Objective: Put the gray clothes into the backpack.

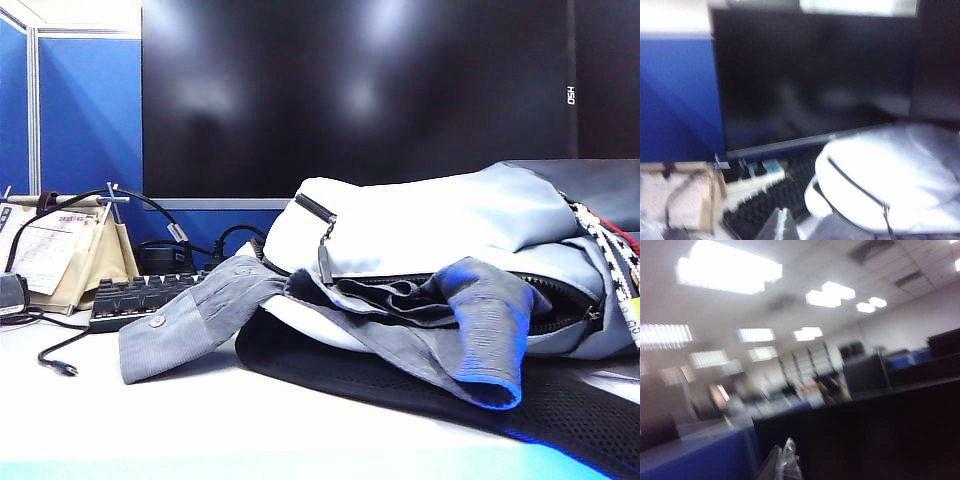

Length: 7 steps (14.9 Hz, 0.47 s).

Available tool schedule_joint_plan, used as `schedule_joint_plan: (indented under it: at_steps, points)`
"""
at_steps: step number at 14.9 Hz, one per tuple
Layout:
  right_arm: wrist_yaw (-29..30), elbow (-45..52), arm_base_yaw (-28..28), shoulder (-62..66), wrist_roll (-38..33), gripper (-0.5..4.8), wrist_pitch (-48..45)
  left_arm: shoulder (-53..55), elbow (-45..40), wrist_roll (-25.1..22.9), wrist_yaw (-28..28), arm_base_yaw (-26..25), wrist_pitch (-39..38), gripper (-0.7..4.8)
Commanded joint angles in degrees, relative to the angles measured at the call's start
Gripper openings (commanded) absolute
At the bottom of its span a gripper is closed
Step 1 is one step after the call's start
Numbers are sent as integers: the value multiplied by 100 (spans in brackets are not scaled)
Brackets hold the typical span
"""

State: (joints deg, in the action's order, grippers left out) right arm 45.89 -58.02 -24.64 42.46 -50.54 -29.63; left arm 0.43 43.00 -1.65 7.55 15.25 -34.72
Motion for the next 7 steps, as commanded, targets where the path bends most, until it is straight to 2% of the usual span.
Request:
schedule_joint_plan:
  at_steps: [1,2,3,4,6,7]
  points:
    - [-1139,-7,372,-901,3075,-6,3912,-20,-542,22,90,-2,291,-6]
    - [-1261,-7,485,-1038,3348,-6,4328,-20,-612,26,87,-2,334,-6]
    - [-1427,2,1003,-1504,4096,-6,5543,-20,-826,46,85,-4,535,-6]
    - [-1425,37,1375,-1851,4319,-6,6201,-20,-946,122,90,-2,717,-6]
    - [-1534,240,1845,-2605,4339,-6,6756,-20,-1082,177,85,-4,874,-6]
    - [-1818,378,1912,-3010,4527,-6,7051,-20,-1110,177,85,-4,874,-6]
